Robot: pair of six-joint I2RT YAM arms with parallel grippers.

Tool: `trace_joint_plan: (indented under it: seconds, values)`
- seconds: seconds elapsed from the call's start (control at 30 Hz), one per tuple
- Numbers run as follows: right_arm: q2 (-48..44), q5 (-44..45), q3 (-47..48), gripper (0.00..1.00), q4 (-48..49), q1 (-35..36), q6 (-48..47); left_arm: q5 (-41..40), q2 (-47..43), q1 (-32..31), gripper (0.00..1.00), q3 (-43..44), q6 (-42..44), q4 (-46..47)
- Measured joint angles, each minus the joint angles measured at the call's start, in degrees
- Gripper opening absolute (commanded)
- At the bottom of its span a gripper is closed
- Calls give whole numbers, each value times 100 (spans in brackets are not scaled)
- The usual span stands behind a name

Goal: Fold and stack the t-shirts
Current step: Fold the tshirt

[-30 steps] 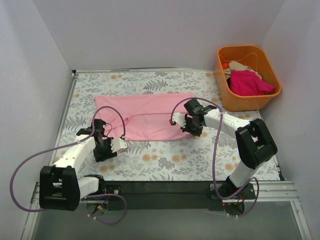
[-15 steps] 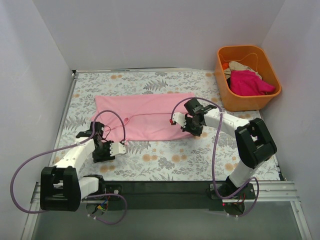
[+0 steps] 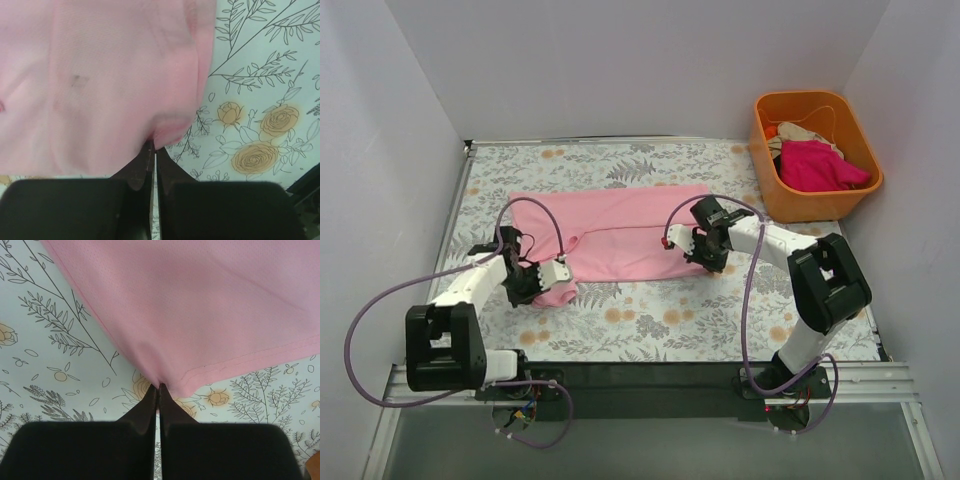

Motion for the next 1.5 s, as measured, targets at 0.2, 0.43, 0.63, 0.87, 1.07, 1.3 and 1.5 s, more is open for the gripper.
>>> trace_joint_plan:
  seconds: [0.2,0.43,0.63,0.87,1.07,1.3,1.5]
  values:
    - [-302,0,-111,1,-52,-17,0,358,-671,422,0,315,59,-640]
    - [-1272,-35,-275,1,-260,-28,0,852,-1340,597,0,1084,-245,-1534]
    - [-772,-37,501,1,-448,-402,-26,1377,61,962,0,2828,-1200,-1215]
    - [527,-61,1954,1,-472,-925,-170,1405,1871,1012,0,4260,-2350,-527]
    - [1447,-57,3027,1,-514,-1040,-260,1270,3108,988,0,5224,-3084,-197]
    - [2269,-28,3864,1,-564,-1051,-332,968,3836,927,0,5565,-3497,131]
    - [2673,13,4277,1,-634,-1058,-398,837,4295,861,0,5770,-3755,291]
